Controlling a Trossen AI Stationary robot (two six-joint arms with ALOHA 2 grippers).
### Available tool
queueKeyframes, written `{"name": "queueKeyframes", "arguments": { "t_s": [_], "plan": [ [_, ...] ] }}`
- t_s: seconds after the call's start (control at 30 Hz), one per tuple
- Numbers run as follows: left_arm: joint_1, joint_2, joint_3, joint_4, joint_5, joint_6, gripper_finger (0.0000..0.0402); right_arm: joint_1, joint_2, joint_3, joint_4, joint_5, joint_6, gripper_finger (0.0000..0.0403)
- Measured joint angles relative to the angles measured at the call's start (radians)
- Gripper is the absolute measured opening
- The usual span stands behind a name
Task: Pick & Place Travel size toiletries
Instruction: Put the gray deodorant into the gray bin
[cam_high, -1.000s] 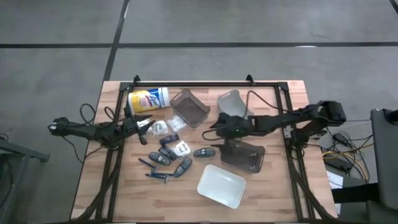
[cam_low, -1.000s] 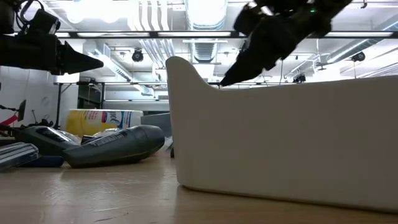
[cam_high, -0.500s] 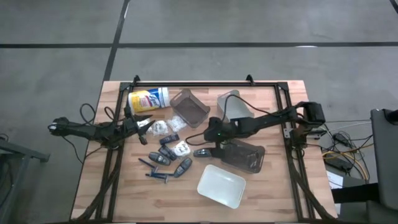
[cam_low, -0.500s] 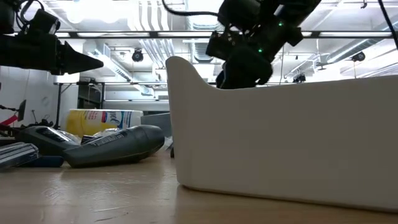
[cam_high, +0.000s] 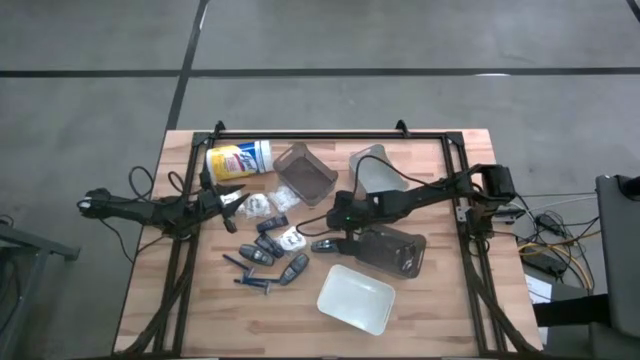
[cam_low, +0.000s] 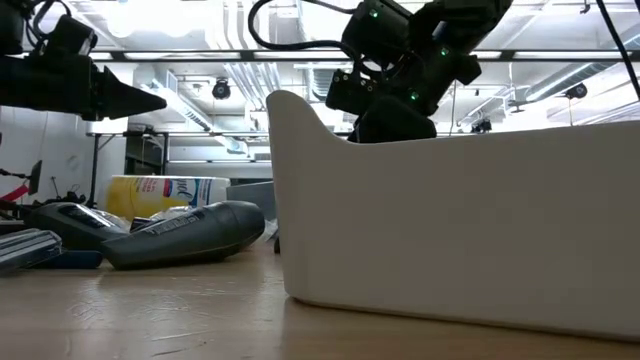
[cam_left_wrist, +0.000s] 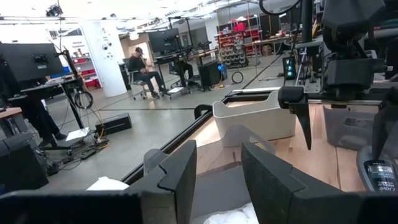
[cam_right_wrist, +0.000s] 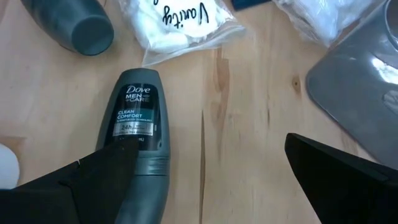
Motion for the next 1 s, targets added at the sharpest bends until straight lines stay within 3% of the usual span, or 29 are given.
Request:
{"name": "queueKeyframes", "arguments": {
  "t_s": [1.0],
  "plan": [
    [0.000, 0.000, 0.000, 0.000, 0.000, 0.000, 0.0133, 0.000, 0.000, -0.078, 0.150, -0.002, 0.028, 0.0400]
  ]
}}
